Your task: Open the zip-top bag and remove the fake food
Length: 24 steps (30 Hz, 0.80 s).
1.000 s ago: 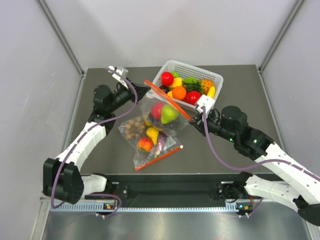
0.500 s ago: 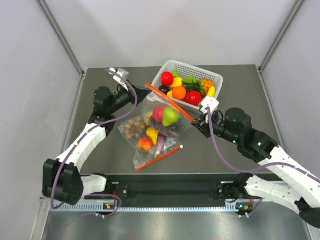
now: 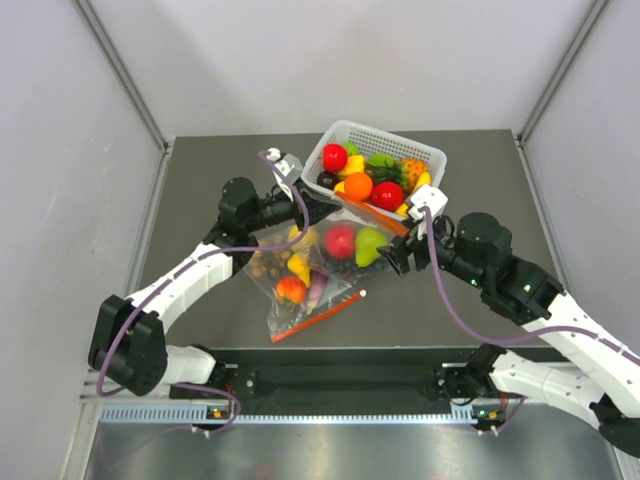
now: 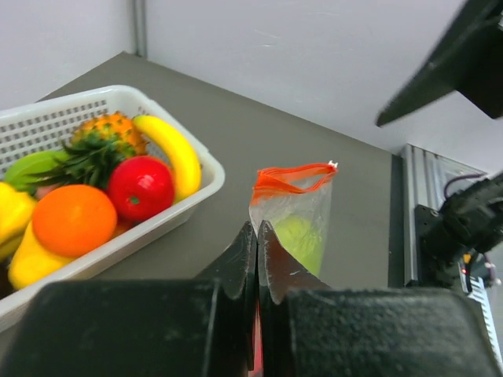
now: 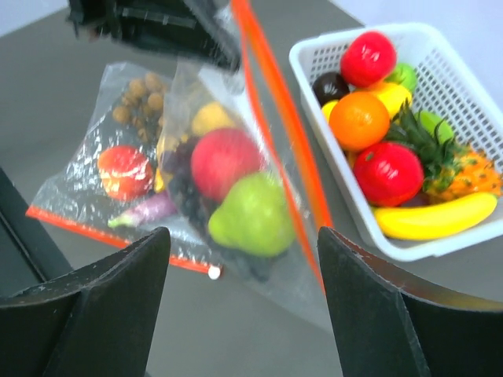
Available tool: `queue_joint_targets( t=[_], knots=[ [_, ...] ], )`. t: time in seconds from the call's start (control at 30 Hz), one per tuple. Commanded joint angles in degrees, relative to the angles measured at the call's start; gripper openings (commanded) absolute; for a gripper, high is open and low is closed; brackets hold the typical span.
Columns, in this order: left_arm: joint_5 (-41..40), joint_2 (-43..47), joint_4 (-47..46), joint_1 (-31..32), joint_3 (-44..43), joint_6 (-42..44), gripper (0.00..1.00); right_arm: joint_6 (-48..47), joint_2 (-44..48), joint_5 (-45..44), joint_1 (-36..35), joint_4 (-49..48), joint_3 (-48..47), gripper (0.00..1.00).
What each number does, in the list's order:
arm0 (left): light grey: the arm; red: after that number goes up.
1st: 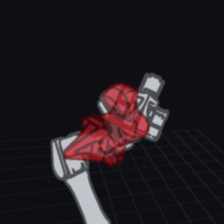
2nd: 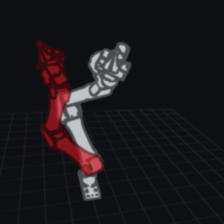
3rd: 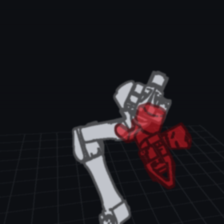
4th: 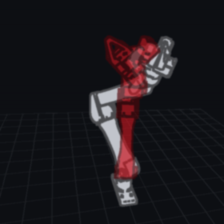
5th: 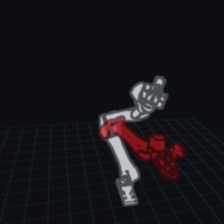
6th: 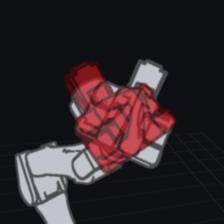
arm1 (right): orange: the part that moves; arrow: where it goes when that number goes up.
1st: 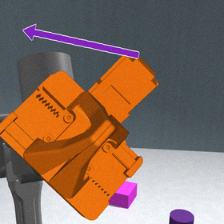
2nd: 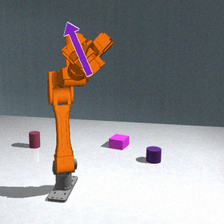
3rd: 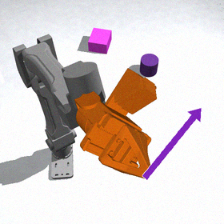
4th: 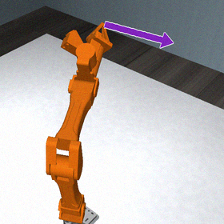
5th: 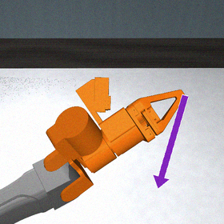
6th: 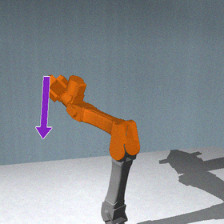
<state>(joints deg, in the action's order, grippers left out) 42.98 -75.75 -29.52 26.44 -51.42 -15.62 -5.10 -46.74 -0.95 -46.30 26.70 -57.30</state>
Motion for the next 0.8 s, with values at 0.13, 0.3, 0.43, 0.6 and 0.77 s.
queue_joint_targets(
  t=[0.13, 0.3, 0.43, 0.6, 0.77],
  knots=[
    [10.9, 0.2, -6.6, 0.6, 0.9, 0.9, 0.00, -1.0, -4.4, -0.7, 3.5, -10.5, -3.8, 0.75],
    [11.5, 1.3, -6.3, 0.8, 1.9, 1.6, 0.00, -1.9, -7.7, 5.1, 7.2, -12.5, -4.9, 0.74],
    [12.1, 1.7, -4.8, 0.7, 1.7, 2.5, 0.00, -2.6, -9.2, 8.4, 9.5, -13.5, -4.7, 0.73],
    [12.7, 1.8, -4.7, 0.7, 1.8, 2.6, 0.00, -4.2, -10.9, 14.0, 10.4, -13.7, -4.0, 0.73],
    [13.5, 2.4, -4.5, 0.8, 2.0, 2.6, 0.00, -5.6, -12.8, 16.4, 11.5, -15.2, -2.6, 0.72]
  ],
)
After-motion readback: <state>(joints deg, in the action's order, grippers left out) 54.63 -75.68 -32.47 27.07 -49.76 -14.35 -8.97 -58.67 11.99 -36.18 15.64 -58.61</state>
